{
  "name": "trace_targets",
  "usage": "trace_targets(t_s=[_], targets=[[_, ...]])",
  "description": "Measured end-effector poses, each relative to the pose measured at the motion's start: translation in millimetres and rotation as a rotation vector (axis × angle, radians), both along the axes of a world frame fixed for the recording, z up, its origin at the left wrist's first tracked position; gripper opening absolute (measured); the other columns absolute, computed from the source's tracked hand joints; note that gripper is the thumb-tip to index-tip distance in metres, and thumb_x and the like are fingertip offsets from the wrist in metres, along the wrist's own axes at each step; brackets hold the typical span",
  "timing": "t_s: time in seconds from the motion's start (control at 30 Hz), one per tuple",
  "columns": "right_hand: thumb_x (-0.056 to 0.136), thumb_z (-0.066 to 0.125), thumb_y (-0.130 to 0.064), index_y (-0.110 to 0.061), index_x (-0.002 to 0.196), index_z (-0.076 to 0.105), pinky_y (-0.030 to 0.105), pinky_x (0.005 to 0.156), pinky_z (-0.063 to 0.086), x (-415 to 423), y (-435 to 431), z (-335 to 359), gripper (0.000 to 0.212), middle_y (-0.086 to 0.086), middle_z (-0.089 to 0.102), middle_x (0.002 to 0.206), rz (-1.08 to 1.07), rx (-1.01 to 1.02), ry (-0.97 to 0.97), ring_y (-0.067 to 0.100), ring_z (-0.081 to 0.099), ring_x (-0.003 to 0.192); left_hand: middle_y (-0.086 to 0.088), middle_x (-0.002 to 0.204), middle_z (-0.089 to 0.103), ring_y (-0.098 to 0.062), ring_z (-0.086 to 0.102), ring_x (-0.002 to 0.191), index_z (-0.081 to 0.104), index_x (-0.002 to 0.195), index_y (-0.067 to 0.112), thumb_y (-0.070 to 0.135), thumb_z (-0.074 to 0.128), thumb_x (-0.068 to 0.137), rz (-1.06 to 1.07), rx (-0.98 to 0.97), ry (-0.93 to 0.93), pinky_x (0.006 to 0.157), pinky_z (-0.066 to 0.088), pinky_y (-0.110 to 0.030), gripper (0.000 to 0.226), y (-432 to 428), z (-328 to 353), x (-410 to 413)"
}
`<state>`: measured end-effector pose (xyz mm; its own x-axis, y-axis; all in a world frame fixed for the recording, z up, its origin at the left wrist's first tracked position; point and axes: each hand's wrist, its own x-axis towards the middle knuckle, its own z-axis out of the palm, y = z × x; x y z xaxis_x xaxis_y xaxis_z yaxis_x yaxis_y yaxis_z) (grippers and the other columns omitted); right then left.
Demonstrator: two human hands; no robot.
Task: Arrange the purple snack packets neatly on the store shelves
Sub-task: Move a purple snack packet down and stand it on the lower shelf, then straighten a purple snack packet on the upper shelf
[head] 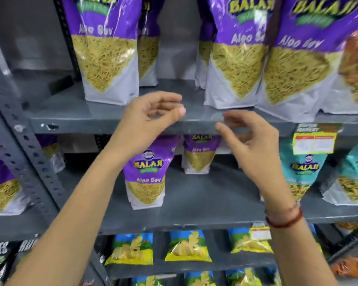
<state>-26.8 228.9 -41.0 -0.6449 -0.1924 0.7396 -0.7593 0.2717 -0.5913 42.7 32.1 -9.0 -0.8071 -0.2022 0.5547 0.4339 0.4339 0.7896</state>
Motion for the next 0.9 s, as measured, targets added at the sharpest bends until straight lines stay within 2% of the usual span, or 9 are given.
trace_targets(t_s=[0.1, 0.2, 0.3, 0.4, 0.53, 0.63, 0.73, 0.83, 0.9], targets=[[0.084, 0.07, -0.023, -0.008, 0.11, 0.065, 0.02, 0.072, 0.053, -23, 9, 23, 0.03, 0.006, 0.065, 0.1, -0.102, -0.022, 0.052, 0.018, 0.064, 0.093, 0.009, 0.097, 0.068, -0.001, 0.064, 0.084, 0.063, 0.101, 0.026, 0.023, 0.07, 0.079, 0.105, -0.023, 0.091, 0.08, 0.049, -0.019, 0.024, 12, 8, -36], [0.085, 0.069, -0.023, -0.001, 0.123, 0.056, 0.041, 0.089, 0.05, -52, 10, 37, 0.046, 0.02, 0.062, 0.113, -0.195, 0.064, 0.04, 0.03, 0.058, 0.108, 0.0, 0.126, 0.058, -0.011, 0.059, 0.103, 0.052, 0.124, 0.02, 0.033, 0.071, 0.077, 0.226, -0.172, 0.055, 0.089, 0.047, -0.028, 0.053, 18, 7, -74], [0.089, 0.063, -0.026, 0.004, 0.136, 0.042, 0.033, 0.097, 0.034, -73, 7, 40, 0.059, 0.026, 0.056, 0.127, -0.251, 0.241, -0.008, 0.036, 0.05, 0.12, -0.01, 0.144, 0.042, -0.024, 0.048, 0.124, 0.033, 0.139, 0.015, 0.042, 0.071, 0.075, 0.232, -0.243, -0.13, 0.097, 0.04, -0.032, 0.08, 21, 10, -108], [0.092, 0.058, -0.023, 0.004, 0.141, 0.033, 0.03, 0.097, 0.029, -80, 2, 36, 0.061, 0.027, 0.051, 0.132, -0.248, 0.289, -0.059, 0.038, 0.046, 0.125, -0.006, 0.151, 0.034, -0.023, 0.036, 0.135, 0.024, 0.143, 0.013, 0.05, 0.072, 0.07, 0.173, -0.242, -0.317, 0.095, 0.03, -0.026, 0.095, 21, 17, -134], [0.092, 0.054, -0.01, 0.006, 0.14, 0.035, 0.033, 0.101, 0.028, -80, -3, 34, 0.054, 0.03, 0.051, 0.133, -0.242, 0.22, -0.099, 0.04, 0.046, 0.126, 0.001, 0.14, 0.047, -0.015, 0.048, 0.123, 0.032, 0.14, 0.014, 0.041, 0.082, 0.061, 0.005, -0.042, -0.363, 0.096, 0.038, -0.025, 0.098, 19, 24, -152], [0.09, 0.049, 0.0, 0.004, 0.14, 0.037, 0.037, 0.104, 0.034, -80, -6, 33, 0.051, 0.026, 0.054, 0.134, -0.198, 0.156, -0.126, 0.039, 0.049, 0.126, 0.0, 0.129, 0.059, -0.007, 0.058, 0.109, 0.047, 0.127, 0.018, 0.028, 0.085, 0.06, -0.118, -0.051, -0.344, 0.088, 0.044, -0.019, 0.078, 20, 25, -158], [0.091, 0.045, 0.002, 0.0, 0.139, 0.039, 0.038, 0.098, 0.041, -81, -6, 31, 0.049, 0.022, 0.061, 0.127, -0.157, 0.153, -0.143, 0.038, 0.053, 0.121, 0.006, 0.111, 0.069, 0.005, 0.066, 0.089, 0.06, 0.104, 0.03, 0.03, 0.088, 0.053, -0.133, -0.056, -0.324, 0.073, 0.051, -0.013, 0.059, 22, 26, -159], [0.092, 0.045, 0.001, 0.0, 0.14, 0.038, 0.029, 0.104, 0.037, -80, -4, 31, 0.048, 0.02, 0.056, 0.135, -0.098, 0.078, -0.21, 0.034, 0.051, 0.127, 0.011, 0.11, 0.069, -0.006, 0.064, 0.098, 0.06, 0.104, 0.033, 0.043, 0.086, 0.04, -0.035, -0.066, -0.339, 0.084, 0.052, -0.025, 0.07, 19, 25, -155], [0.092, 0.052, -0.004, 0.0, 0.137, 0.043, 0.02, 0.099, 0.039, -77, -2, 30, 0.045, 0.018, 0.058, 0.132, -0.072, -0.006, -0.222, 0.029, 0.056, 0.122, 0.013, 0.109, 0.068, -0.007, 0.063, 0.099, 0.059, 0.104, 0.033, 0.047, 0.085, 0.037, -0.022, -0.067, -0.358, 0.085, 0.051, -0.026, 0.074, 14, 25, -148]])
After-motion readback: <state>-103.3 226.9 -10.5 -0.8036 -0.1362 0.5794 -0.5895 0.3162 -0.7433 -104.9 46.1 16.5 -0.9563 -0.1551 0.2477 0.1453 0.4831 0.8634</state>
